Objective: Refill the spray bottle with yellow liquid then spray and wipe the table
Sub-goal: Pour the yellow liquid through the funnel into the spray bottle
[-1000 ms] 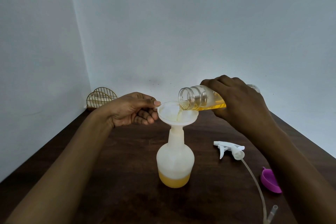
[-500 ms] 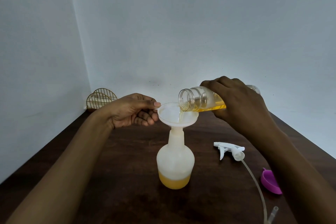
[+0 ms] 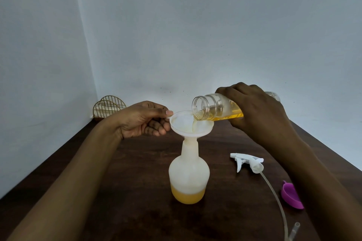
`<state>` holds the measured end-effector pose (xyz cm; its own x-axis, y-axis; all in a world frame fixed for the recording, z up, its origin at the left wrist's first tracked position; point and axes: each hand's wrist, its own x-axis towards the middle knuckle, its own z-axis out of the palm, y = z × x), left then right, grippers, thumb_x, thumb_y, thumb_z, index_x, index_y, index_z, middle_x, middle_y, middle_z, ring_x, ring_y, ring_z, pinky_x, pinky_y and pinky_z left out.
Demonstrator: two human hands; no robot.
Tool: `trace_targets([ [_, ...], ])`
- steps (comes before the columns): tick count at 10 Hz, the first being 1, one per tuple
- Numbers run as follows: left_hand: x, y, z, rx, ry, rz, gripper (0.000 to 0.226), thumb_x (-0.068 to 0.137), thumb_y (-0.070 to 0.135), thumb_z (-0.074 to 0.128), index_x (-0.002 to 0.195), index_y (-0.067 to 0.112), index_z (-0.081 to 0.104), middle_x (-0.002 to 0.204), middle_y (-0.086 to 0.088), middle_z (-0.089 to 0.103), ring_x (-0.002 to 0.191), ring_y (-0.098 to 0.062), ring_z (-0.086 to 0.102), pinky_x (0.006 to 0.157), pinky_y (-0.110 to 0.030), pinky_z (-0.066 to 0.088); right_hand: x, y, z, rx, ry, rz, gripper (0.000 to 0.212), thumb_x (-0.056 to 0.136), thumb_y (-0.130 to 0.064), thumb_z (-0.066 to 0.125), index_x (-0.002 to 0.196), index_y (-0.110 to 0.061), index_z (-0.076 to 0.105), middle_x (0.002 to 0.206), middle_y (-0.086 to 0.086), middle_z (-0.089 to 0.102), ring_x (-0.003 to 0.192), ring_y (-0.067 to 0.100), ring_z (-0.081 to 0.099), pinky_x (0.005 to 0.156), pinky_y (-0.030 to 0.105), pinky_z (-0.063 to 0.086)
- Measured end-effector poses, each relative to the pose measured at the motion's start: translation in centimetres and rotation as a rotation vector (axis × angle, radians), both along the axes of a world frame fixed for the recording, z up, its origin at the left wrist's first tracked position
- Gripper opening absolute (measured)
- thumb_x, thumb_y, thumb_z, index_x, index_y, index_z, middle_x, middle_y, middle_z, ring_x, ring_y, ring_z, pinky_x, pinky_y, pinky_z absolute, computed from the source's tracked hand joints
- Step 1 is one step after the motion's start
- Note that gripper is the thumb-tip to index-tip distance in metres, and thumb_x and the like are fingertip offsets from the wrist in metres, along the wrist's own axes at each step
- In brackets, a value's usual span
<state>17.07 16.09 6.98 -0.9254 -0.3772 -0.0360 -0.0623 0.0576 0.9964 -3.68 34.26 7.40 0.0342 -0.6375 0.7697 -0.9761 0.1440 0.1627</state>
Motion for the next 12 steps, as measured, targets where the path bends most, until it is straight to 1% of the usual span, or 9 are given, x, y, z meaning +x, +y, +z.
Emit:
trace_targets([
  [1, -0.02, 0.00, 0.02, 0.002, 0.001, 0.006, 0.040, 0.045, 0.040, 0.089, 0.065, 0.010, 0.071, 0.060, -0.008, 0.067, 0.047, -0.011, 0.064, 0.043, -0.018, 0.052, 0.06, -0.02, 0.02, -0.006, 0.010, -0.006, 0.061, 0.062, -0.008, 0.076, 0.116, -0.029, 0.059, 0.100, -0.005, 0.063, 0.086, 0.023, 0.059, 0.054, 0.024, 0.034],
  [3, -0.01, -0.05, -0.02, 0.003, 0.000, 0.008, 0.041, 0.045, 0.041, 0.089, 0.065, 0.010, 0.071, 0.061, -0.008, 0.068, 0.047, -0.011, 0.064, 0.043, -0.018, 0.052, 0.07, -0.04, 0.03, -0.006, 0.013, -0.005, 0.062, 0.061, -0.008, 0.077, 0.116, -0.028, 0.059, 0.101, -0.005, 0.063, 0.086, 0.023, 0.059, 0.053, 0.024, 0.036],
  [5, -0.10, 0.03, 0.01, 0.003, -0.001, 0.008, 0.043, 0.043, 0.041, 0.090, 0.065, 0.010, 0.071, 0.060, -0.008, 0.068, 0.047, -0.011, 0.065, 0.043, -0.018, 0.052, 0.05, 0.06, 0.03, -0.006, 0.020, -0.015, 0.061, 0.062, -0.008, 0.077, 0.117, -0.029, 0.059, 0.101, -0.005, 0.063, 0.086, 0.022, 0.059, 0.053, 0.023, 0.034],
  [7, -0.13, -0.04, 0.05, 0.010, 0.000, 0.008, 0.043, 0.044, 0.040, 0.090, 0.066, 0.009, 0.071, 0.061, -0.009, 0.068, 0.047, -0.011, 0.065, 0.043, -0.018, 0.053, 0.01, 0.05, 0.10, -0.004, 0.014, -0.007, 0.061, 0.062, -0.006, 0.076, 0.117, -0.028, 0.059, 0.101, -0.004, 0.063, 0.087, 0.023, 0.059, 0.053, 0.024, 0.035],
  [9, -0.06, -0.05, 0.01, 0.015, 0.000, 0.006, 0.042, 0.045, 0.039, 0.090, 0.066, 0.009, 0.071, 0.061, -0.009, 0.068, 0.047, -0.011, 0.065, 0.043, -0.018, 0.053, 0.04, 0.06, 0.06, 0.002, 0.012, -0.014, 0.061, 0.063, -0.009, 0.076, 0.118, -0.029, 0.059, 0.102, -0.005, 0.063, 0.088, 0.023, 0.059, 0.053, 0.025, 0.035],
  [12, -0.04, 0.01, -0.01, 0.000, 0.006, -0.003, 0.039, 0.048, 0.040, 0.088, 0.065, 0.009, 0.071, 0.062, -0.009, 0.068, 0.047, -0.011, 0.065, 0.043, -0.017, 0.052, 0.07, 0.10, 0.04, -0.004, 0.014, -0.011, 0.061, 0.061, -0.006, 0.076, 0.117, -0.027, 0.060, 0.100, -0.004, 0.064, 0.086, 0.024, 0.059, 0.054, 0.024, 0.033],
])
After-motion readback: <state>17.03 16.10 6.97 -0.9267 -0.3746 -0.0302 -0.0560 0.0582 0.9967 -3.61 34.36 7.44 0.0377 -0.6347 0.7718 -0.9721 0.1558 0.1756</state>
